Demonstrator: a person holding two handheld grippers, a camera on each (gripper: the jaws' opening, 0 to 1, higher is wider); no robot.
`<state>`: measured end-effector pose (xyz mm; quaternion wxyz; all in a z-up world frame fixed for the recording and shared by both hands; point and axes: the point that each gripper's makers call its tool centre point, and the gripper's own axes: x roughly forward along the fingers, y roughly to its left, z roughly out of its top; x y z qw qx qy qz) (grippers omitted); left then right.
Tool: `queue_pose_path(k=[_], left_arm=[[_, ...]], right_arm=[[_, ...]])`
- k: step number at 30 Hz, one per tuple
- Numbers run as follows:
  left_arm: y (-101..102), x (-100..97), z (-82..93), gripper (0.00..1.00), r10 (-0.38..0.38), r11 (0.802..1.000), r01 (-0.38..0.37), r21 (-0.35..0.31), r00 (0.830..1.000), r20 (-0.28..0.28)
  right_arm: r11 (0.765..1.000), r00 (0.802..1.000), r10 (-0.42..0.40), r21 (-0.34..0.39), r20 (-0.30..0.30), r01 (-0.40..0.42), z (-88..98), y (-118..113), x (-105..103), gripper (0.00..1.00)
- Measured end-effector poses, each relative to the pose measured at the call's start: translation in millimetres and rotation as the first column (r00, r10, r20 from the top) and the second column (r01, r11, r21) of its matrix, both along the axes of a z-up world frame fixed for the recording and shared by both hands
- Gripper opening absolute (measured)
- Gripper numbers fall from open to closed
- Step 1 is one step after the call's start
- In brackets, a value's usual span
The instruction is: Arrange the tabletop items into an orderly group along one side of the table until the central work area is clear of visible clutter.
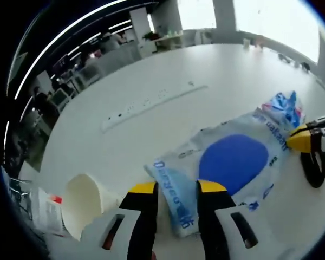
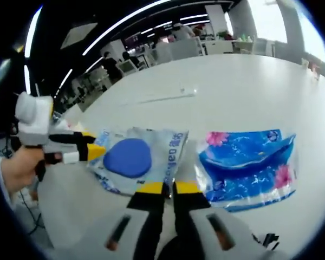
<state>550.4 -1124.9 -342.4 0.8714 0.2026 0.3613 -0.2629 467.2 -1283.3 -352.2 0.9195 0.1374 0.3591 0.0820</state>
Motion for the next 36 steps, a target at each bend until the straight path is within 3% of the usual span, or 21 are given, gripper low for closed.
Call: queue_pose_path(k=[4, 8, 12, 15, 20, 21, 24, 26, 29, 30, 32, 36], left_arm=[[-5.3, -1.0, 17.8, 0.35, -0.017, 0.999, 0.018, -0.029, 0.999, 0.047], [-19.5, -3.4, 44.1, 0.52, 0.0, 0.984, 0.02, -0.178, 0.994, 0.111], [-29.2, -22.5, 73.4, 0.65, -0.003, 0.951, 0.053, -0.305, 0.987, 0.16], [-26.2, -35.5, 84.9, 0.74, 0.007, 0.937, 0.055, -0.346, 0.985, 0.175], [-20.6, -56.0, 93.4, 0.91, 0.019, 0.904, 0.042, -0.425, 0.99, 0.138], [-24.1, -64.0, 98.8, 0.94, -0.001, 0.884, 0.064, -0.463, 0.991, 0.136], [-19.0, -75.2, 106.2, 0.97, -0.012, 0.871, 0.079, -0.484, 0.99, 0.142], [-13.7, -81.2, 117.0, 0.97, -0.002, 0.851, 0.089, -0.517, 0.986, 0.165], [-5.4, -89.7, 142.0, 0.97, 0.035, 0.792, 0.109, -0.6, 0.974, 0.222], [-0.8, -93.1, 155.8, 0.97, 0.062, 0.757, 0.12, -0.643, 0.966, 0.252], [13.2, -99.7, 169.2, 0.97, 0.099, 0.719, 0.115, -0.686, 0.959, 0.265], [42.1, -112.7, 185.1, 0.97, 0.141, 0.694, 0.095, -0.713, 0.954, 0.264]], right_arm=[[1.0, 0.999, 0.02, -0.005, 0.042, -0.02, 13.4, 5.5, -0.5, 0.22], [0.999, 0.989, 0.03, 0.014, 0.145, -0.032, 42.2, 12.8, -0.2, 0.24], [0.999, 0.976, 0.025, 0.035, 0.218, -0.033, 63.3, 14.9, -9.5, 0.28], [0.996, 0.973, 0.01, 0.082, 0.23, -0.03, 70.5, 15.5, -19.7, 0.37], [0.997, 0.973, 0.009, 0.077, 0.23, -0.027, 77.8, 12.1, -43.1, 0.44], [0.997, 0.973, 0.006, 0.077, 0.233, -0.024, 79.7, 10.7, -46.7, 0.46], [0.996, 0.974, -0.01, 0.091, 0.228, -0.011, 85.1, 6.8, -59.9, 0.53], [0.995, 0.969, -0.038, 0.096, 0.242, 0.015, 90.6, 2.0, -68.5, 0.57], [0.995, 0.97, -0.051, 0.097, 0.239, 0.028, 95.4, -0.8, -83.9, 0.59], [0.994, 0.969, -0.056, 0.101, 0.242, 0.032, 96.7, -1.6, -88.0, 0.59], [0.994, 0.967, -0.064, 0.106, 0.247, 0.038, 100.1, -1.7, -98.3, 0.6], [0.994, 0.964, -0.068, 0.1, 0.257, 0.043, 105.1, 1.7, -116.5, 0.62]])
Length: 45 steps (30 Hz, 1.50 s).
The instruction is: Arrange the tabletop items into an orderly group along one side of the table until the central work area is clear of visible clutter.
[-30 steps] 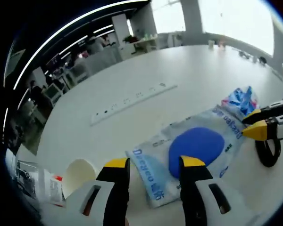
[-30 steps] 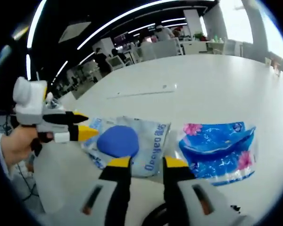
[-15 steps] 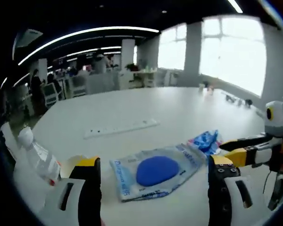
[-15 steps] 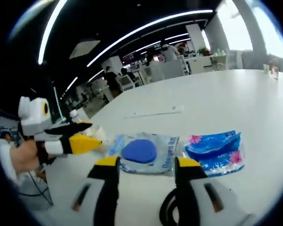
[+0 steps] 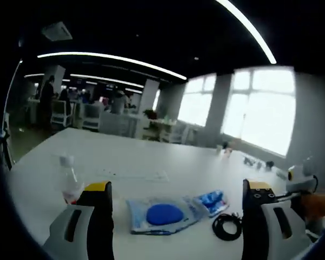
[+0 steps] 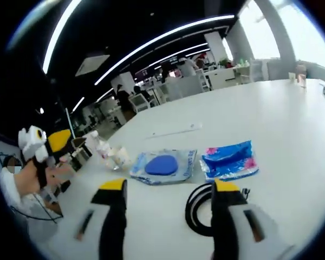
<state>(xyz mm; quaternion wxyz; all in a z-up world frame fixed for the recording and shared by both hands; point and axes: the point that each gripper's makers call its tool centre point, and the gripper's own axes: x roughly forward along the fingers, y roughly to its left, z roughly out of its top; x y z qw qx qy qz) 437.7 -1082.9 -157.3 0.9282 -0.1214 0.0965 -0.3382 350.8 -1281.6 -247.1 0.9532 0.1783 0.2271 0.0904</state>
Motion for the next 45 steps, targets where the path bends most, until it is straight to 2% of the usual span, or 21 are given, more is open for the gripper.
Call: queue_pose_path(k=[1, 3, 4, 5, 10, 12, 14, 16, 19, 24, 25, 26, 28, 32, 39, 42, 45], left_arm=[[5.7, -3.1, 2.3, 0.97, 0.006, 1.0, -0.006, -0.01, 1.0, -0.002], [16.8, -8.6, 12.9, 0.97, 0.02, 0.999, -0.018, -0.048, 0.999, 0.037], [25.4, -13.0, 23.1, 0.97, 0.03, 0.997, -0.024, -0.071, 0.996, 0.089], [30.1, -16.8, 26.7, 0.97, 0.032, 0.997, -0.024, -0.078, 0.994, 0.105], [54.5, -41.9, 40.4, 0.97, 0.009, 0.993, 0.007, -0.119, 0.991, 0.13], [63.8, -47.7, 40.5, 0.97, 0.008, 0.989, 0.006, -0.147, 0.995, 0.095], [72.9, -51.5, 40.8, 0.97, 0.019, 0.988, -0.005, -0.156, 0.996, 0.09], [84.6, -56.7, 33.9, 0.97, 0.026, 0.993, -0.017, -0.116, 0.997, 0.075], [103.4, -65.1, 20.0, 0.97, 0.029, 1.0, -0.03, 0.008, 0.997, 0.067], [123.3, -77.8, 4.0, 0.97, 0.023, 0.988, -0.028, 0.155, 0.999, 0.035], [126.9, -80.1, 0.3, 0.97, 0.023, 0.984, -0.027, 0.176, 1.0, 0.021], [133.0, -83.7, -9.4, 0.97, 0.027, 0.974, -0.022, 0.224, 0.999, -0.02], [145.4, -87.1, -25.0, 0.97, 0.043, 0.961, -0.017, 0.274, 0.995, -0.091], [157.9, -97.0, -40.6, 0.97, 0.063, 0.96, -0.01, 0.28, 0.981, -0.181], [169.4, -100.6, -50.1, 0.97, 0.068, 0.954, -0.004, 0.3, 0.977, -0.203], [173.1, -97.7, -49.7, 0.97, 0.071, 0.96, -0.011, 0.279, 0.976, -0.206], [173.5, -96.7, -55.7, 0.97, 0.063, 0.957, 0.006, 0.29, 0.971, -0.229]], right_arm=[[1.0, 1.0, -0.002, 0.0, 0.003, 0.002, 1.0, 1.3, -4.5, 0.62], [1.0, 1.0, -0.007, 0.006, 0.006, 0.007, 2.9, 3.0, -10.6, 0.64], [1.0, 1.0, -0.01, 0.01, 0.006, 0.01, 4.2, 4.6, -14.4, 0.65], [1.0, 1.0, -0.012, 0.013, 0.008, 0.012, 5.5, 5.7, -17.4, 0.66], [1.0, 1.0, -0.003, -0.004, 0.026, 0.004, 14.9, 9.8, -38.6, 0.66], [1.0, 1.0, -0.004, -0.013, 0.027, 0.004, 17.0, 8.5, -45.3, 0.67], [1.0, 1.0, -0.006, -0.02, 0.028, 0.006, 19.2, 7.0, -51.3, 0.68], [0.999, 0.999, -0.011, -0.03, 0.031, 0.012, 22.7, 4.5, -58.9, 0.7], [0.999, 0.999, -0.016, -0.05, 0.031, 0.017, 26.1, 0.0, -69.9, 0.72], [0.996, 1.0, -0.025, -0.081, 0.017, 0.026, 28.1, -10.8, -91.6, 0.75], [0.996, 0.999, -0.028, -0.081, 0.016, 0.029, 28.2, -12.0, -93.3, 0.76], [0.996, 0.999, -0.036, -0.08, 0.014, 0.037, 27.6, -20.2, -95.7, 0.77], [0.996, 0.999, -0.051, -0.075, 0.003, 0.051, 26.0, -26.9, -103.3, 0.78], [0.995, 0.998, -0.058, -0.077, -0.025, 0.056, 19.5, -30.2, -119.3, 0.83], [0.995, 0.991, -0.06, -0.085, -0.123, 0.049, -1.2, -33.3, -143.1, 0.87], [0.995, 0.988, -0.054, -0.09, -0.144, 0.042, -7.4, -35.4, -142.9, 0.87], [0.994, 0.986, -0.052, -0.099, -0.157, 0.037, -7.8, -32.9, -143.3, 0.86]])
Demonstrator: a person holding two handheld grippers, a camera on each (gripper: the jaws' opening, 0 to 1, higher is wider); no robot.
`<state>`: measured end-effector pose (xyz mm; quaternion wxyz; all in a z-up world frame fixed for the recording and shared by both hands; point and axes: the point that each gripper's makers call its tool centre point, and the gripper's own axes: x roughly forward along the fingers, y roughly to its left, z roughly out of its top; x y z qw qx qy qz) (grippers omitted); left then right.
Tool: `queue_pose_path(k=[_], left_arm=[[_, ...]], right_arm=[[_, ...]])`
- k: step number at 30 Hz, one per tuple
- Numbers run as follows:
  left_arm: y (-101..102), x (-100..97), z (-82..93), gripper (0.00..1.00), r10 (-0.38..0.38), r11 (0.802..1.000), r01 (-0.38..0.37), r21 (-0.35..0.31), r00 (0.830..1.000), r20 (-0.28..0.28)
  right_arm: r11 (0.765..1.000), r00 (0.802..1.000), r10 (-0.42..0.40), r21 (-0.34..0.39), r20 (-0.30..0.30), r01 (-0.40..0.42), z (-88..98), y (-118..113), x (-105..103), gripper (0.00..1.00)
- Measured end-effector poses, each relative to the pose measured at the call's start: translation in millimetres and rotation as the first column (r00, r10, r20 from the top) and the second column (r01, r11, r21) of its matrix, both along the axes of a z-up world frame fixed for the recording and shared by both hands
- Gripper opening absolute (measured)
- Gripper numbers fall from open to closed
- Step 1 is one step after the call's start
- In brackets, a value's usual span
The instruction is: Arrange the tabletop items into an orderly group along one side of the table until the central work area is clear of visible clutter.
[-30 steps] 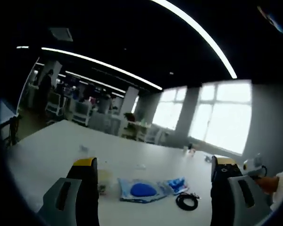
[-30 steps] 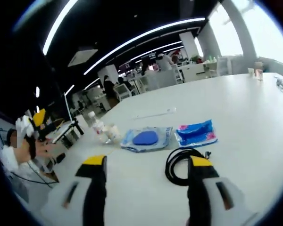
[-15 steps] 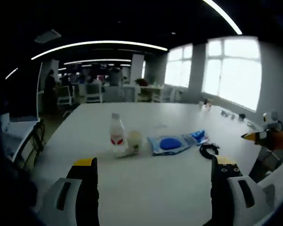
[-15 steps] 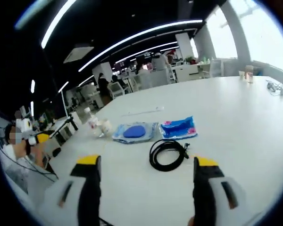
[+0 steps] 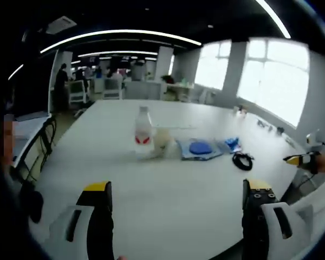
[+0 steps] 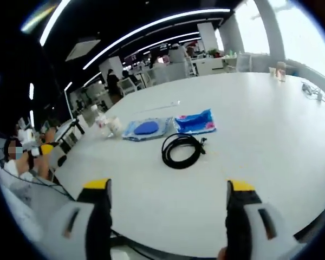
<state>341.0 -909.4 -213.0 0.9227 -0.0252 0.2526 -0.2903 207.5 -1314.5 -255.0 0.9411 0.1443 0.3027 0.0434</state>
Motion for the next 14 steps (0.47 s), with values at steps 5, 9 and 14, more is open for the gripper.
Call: queue_pose_path(k=[5, 9, 14], left_arm=[[1.3, 2.7, -4.3, 0.97, 0.005, 1.0, -0.006, -0.016, 0.999, -0.033], [1.9, 6.0, -6.7, 0.97, 0.006, 1.0, -0.007, -0.025, 0.999, -0.038], [2.8, 5.6, -12.6, 0.97, -0.002, 1.0, 0.001, -0.023, 0.999, -0.053]], right_arm=[[1.0, 1.0, 0.009, -0.008, -0.018, -0.009, 1.0, 9.6, 2.6, 0.86], [1.0, 1.0, 0.016, -0.006, -0.025, -0.016, 2.6, 17.3, 5.8, 0.85], [0.997, 0.998, 0.051, -0.052, -0.035, -0.053, 1.3, 17.3, 8.3, 0.85]])
